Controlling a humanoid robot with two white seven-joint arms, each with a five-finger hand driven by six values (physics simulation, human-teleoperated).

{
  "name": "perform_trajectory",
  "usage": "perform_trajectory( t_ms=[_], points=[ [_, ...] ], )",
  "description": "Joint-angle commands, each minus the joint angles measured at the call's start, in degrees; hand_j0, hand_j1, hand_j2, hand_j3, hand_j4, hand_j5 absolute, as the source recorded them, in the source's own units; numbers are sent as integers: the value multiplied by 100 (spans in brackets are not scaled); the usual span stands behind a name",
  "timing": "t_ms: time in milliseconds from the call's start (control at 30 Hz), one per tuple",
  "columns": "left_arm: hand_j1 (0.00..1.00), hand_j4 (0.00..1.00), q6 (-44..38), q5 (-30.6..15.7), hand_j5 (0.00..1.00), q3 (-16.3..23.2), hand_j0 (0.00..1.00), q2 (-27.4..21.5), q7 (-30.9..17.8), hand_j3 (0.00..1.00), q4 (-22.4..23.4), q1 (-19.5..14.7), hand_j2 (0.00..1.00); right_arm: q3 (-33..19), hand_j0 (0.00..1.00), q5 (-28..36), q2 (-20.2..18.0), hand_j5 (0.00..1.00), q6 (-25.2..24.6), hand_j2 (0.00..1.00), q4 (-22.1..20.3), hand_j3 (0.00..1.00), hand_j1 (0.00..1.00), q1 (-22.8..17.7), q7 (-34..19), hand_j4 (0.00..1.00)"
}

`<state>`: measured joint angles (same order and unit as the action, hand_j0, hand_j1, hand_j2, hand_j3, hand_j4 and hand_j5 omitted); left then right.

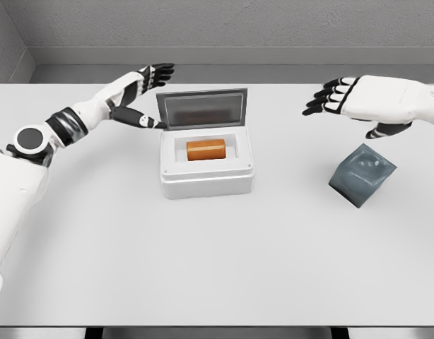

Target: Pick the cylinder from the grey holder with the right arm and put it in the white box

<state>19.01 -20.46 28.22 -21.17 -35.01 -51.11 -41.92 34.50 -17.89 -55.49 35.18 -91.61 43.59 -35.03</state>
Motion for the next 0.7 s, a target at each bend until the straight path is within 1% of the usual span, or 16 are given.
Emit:
perform_trajectory(
  t_ms=[0,167,233,300,400,467,533,567,600,633,667],
  points=[
    [100,100,24,-169,100,96,100,-36,1,100,-109,0,100,-49,100,31,-14,100,-18,100,-42,100,100,0,3,100],
    [100,100,32,-169,100,96,100,-124,1,100,-109,70,100,-58,100,40,-5,100,-18,100,-42,100,100,0,3,100],
    [100,100,32,-178,100,105,100,-203,1,100,-109,176,100,-58,100,40,-23,100,-18,100,-33,100,100,0,3,100],
    [100,100,32,-186,100,105,100,-247,1,100,-118,193,100,-66,100,40,-32,100,-18,100,-33,100,100,9,3,100],
    [100,100,24,-301,100,96,100,-256,1,100,-223,220,100,-75,100,40,-102,100,-18,100,-33,100,100,0,3,100],
    [100,100,6,-529,100,105,100,-405,1,100,-487,325,100,-137,100,40,-190,100,-18,100,-33,100,100,-9,3,100],
    [100,100,-11,-626,100,105,100,-529,1,100,-812,466,100,-154,100,49,-269,100,-18,100,-33,100,100,0,3,100],
    [100,100,-11,-740,100,315,100,-634,1,100,-979,483,100,-163,100,49,-269,100,-18,100,-42,100,100,-9,3,100],
    [100,100,-11,-994,100,544,100,-809,1,100,-1251,492,100,-172,100,49,-269,100,-18,100,-41,100,100,-9,3,100],
    [100,100,-20,-1144,100,632,100,-994,1,100,-1533,606,100,-163,100,49,-269,100,-18,100,-42,100,100,-9,3,100],
    [100,100,-38,-1258,100,623,100,-1091,1,100,-1691,633,100,-172,100,49,-269,100,-18,100,-42,100,100,-9,3,100]
  ],
)
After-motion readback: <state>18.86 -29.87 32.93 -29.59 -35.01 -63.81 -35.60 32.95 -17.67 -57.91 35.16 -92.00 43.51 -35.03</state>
